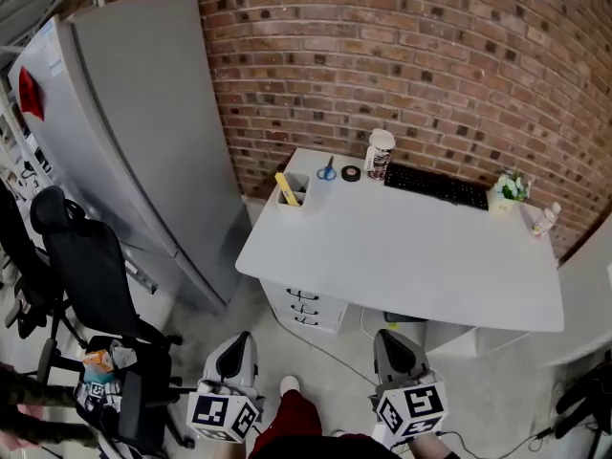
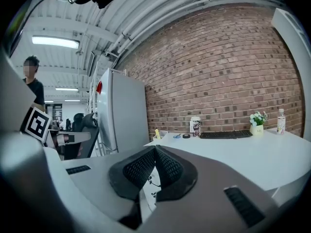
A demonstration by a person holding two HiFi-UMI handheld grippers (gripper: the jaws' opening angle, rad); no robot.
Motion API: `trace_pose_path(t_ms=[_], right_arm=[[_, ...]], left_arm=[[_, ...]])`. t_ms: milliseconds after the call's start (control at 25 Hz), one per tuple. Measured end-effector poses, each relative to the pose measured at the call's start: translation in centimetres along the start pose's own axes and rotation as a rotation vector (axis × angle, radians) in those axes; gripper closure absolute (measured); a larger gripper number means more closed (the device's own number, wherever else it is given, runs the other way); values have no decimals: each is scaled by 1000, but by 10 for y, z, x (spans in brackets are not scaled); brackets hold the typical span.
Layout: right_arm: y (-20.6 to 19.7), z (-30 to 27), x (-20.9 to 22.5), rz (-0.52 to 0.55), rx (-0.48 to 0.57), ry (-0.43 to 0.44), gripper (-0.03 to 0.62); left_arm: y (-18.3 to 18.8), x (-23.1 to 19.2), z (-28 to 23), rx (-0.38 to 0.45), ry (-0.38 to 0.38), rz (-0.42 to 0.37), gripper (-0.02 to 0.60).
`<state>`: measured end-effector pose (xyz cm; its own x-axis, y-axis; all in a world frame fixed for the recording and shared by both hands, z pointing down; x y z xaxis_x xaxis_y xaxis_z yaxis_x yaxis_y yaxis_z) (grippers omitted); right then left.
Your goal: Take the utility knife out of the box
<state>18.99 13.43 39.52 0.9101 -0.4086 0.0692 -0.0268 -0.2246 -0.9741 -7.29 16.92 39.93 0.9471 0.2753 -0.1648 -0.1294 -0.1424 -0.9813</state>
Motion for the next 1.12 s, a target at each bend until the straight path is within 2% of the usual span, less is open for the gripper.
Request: trace_pose_path(t_ms=[680, 1120], right_arm=[[15, -105, -37, 4, -28, -8, 586], [27, -159, -62, 16, -32, -9, 586]], left_arm=[[11, -94, -58, -27, -19, 24, 578], [18, -139, -91, -32, -49, 27, 578]])
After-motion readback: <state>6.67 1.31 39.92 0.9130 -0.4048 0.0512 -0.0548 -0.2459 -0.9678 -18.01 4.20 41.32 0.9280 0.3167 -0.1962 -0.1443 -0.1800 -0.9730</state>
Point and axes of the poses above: the fingertips, and each gripper's own axes: z backward along the fingers, x to its right, y out of its top, the point moved 4 cm from there along z, backward along the fingers, and after that the axes turned 4 degrees about -y, right-handed, at the moved point
